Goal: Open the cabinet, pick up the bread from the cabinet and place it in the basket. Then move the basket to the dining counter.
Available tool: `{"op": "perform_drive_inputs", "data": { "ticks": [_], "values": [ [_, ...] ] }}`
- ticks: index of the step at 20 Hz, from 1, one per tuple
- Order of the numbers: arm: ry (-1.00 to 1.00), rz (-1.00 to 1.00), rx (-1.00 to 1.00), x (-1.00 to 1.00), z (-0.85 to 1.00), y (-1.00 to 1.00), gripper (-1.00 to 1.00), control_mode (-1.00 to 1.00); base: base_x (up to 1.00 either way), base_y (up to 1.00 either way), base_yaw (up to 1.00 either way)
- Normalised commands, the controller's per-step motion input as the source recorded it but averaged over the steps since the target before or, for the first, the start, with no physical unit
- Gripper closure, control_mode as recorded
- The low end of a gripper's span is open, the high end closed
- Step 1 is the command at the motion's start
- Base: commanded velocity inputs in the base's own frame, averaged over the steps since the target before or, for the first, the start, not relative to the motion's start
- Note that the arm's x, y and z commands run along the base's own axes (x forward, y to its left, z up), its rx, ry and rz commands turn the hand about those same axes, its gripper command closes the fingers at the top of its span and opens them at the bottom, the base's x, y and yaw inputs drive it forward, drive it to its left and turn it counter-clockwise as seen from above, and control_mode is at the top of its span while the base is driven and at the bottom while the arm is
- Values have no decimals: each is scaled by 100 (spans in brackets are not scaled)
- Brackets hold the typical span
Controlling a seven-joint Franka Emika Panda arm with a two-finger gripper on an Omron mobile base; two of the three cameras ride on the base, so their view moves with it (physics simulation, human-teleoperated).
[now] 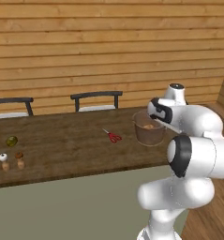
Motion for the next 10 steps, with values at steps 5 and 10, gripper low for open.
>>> {"op": "perform_drive_inputs", "data": {
  "ticks": [5, 10],
  "values": [
    [2, 0, 0, 65, -40, -2, 100, -100, 0, 0, 0],
    [1, 0, 1, 23, -37, 1, 100, -100, 0, 0, 0]
  ]
}}
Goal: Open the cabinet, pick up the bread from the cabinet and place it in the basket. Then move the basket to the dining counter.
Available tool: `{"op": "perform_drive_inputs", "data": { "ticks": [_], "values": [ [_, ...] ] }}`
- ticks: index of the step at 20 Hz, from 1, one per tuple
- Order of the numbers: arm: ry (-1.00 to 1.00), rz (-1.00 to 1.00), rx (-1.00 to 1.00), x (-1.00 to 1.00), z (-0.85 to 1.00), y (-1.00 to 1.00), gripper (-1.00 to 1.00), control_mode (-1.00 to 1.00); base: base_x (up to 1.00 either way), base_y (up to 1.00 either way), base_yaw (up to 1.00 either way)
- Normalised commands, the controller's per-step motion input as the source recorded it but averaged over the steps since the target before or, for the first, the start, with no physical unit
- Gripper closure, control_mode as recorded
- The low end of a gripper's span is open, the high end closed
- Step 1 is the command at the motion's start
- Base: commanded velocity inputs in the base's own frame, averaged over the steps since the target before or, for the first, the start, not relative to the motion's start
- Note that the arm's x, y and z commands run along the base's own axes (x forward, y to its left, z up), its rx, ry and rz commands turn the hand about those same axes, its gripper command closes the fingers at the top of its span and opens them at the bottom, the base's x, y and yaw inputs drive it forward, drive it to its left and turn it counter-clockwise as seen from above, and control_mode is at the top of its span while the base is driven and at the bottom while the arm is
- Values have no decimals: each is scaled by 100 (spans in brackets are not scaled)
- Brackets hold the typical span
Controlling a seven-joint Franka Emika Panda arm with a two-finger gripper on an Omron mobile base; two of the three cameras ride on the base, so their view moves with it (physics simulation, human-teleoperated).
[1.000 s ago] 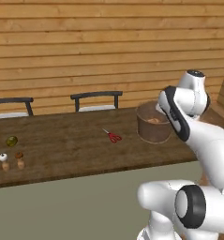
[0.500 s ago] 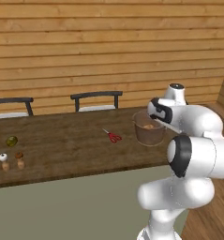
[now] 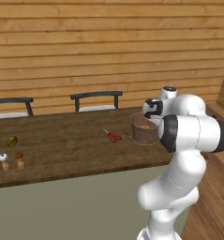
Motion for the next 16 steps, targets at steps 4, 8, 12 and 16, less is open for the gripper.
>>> {"op": "perform_drive_inputs", "data": {
  "ticks": [4, 8, 12, 16],
  "values": [
    [2, 0, 1, 10, -36, 0, 100, -100, 0, 0, 0],
    [1, 0, 0, 5, -22, 0, -100, -100, 0, 0, 0],
    [0, -1, -1, 0, 4, 2, -100, -100, 0, 0, 0],
    [-2, 0, 0, -11, 65, 0, -100, -100, 0, 0, 0]
  ]
}}
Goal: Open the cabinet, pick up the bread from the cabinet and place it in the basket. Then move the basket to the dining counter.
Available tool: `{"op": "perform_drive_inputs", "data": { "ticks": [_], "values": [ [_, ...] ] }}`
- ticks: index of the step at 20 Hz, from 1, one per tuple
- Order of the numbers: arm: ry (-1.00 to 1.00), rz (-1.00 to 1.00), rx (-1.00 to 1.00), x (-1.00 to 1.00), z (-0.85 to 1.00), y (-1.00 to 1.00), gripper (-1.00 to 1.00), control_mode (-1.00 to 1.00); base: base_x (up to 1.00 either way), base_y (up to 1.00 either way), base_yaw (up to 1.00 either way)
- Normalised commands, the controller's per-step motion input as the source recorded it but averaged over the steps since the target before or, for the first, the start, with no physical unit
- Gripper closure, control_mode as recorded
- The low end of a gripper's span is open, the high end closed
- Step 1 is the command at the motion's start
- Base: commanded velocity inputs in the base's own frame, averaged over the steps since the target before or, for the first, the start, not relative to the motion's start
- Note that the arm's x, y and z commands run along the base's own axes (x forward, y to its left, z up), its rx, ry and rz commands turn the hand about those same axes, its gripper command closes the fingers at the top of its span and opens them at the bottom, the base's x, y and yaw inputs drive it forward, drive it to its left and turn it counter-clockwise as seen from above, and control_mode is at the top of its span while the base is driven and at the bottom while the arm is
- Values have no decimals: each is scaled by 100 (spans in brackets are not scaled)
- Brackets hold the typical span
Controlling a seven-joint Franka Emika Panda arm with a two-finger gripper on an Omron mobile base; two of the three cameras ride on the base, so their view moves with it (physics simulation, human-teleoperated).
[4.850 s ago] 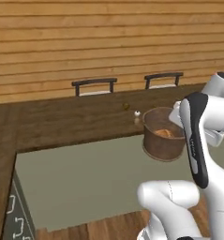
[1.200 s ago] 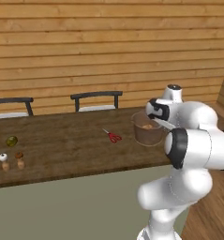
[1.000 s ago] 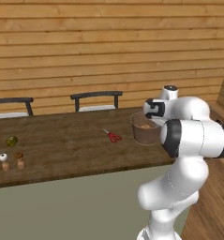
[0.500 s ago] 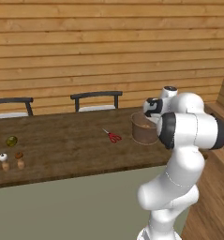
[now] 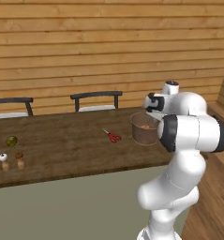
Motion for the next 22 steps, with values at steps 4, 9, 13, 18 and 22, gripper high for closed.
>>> {"op": "perform_drive_inputs", "data": {
  "ticks": [4, 9, 13, 18, 22],
  "values": [
    [-10, 3, -3, -45, 100, 9, -100, -100, 0, 0, 0],
    [-18, 17, -23, -86, 100, 58, -100, -100, 0, 0, 0],
    [-8, 25, -42, -84, 94, 100, -100, -100, 0, 0, 0],
    [-2, 25, -45, -83, 75, 100, -100, -100, 0, 0, 0],
    [-9, 19, -32, -90, 80, 91, -100, -100, 0, 0, 0]
  ]
}}
